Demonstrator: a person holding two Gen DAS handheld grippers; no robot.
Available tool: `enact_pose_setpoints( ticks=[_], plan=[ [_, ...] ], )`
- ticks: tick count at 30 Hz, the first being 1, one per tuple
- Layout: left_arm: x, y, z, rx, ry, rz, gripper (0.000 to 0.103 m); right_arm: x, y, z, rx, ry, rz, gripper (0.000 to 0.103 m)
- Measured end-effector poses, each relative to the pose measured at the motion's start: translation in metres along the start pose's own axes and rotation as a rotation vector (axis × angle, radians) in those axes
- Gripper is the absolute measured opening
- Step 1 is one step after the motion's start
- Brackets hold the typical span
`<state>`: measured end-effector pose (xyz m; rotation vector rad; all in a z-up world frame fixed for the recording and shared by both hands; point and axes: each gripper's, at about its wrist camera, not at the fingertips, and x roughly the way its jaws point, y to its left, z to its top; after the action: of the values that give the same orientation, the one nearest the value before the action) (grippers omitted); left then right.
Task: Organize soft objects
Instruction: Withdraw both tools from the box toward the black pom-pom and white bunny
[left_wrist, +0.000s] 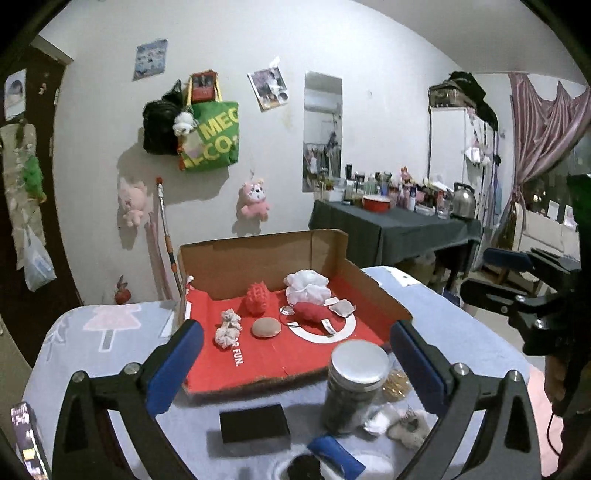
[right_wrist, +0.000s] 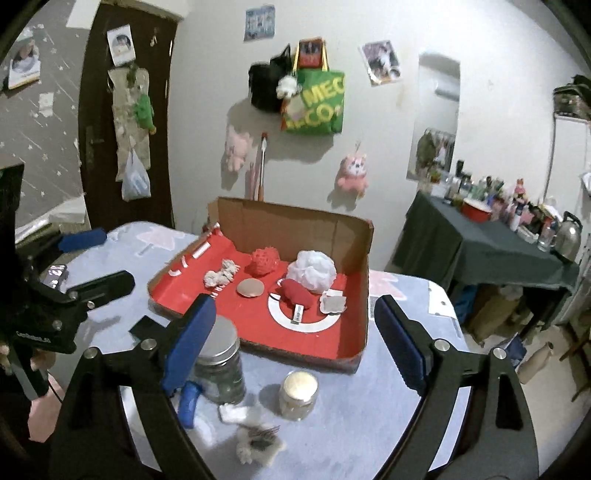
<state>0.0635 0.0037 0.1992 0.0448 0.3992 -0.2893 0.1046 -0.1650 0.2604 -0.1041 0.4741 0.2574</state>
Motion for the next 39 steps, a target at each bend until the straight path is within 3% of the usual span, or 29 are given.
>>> enact_pose_setpoints(
  ticks=[3,12,22,39],
  plan=[
    [-0.016,-0.01,-0.019,0.017,-0.047,0.053,0.103,-0.018,0.009,-0.015,0.0,-0.046,-0.031,0.089],
    [-0.042,-0.022,-0.068,-0.027,-0.126,0.116,0.103,-0.044,0.033,-0.073,0.013,-0.144,-0.111,0.096],
    [-0.034,-0.028,-0.113,-0.053,-0.099,0.114,0.103,-0.038,0.04,-0.131,0.071,-0.166,-0.147,0.096],
    [0.003,-0.03,-0.166,-0.061,0.063,0.15,0.103,0.013,0.036,-0.19,0.152,0.02,-0.13,0.096]
  ],
)
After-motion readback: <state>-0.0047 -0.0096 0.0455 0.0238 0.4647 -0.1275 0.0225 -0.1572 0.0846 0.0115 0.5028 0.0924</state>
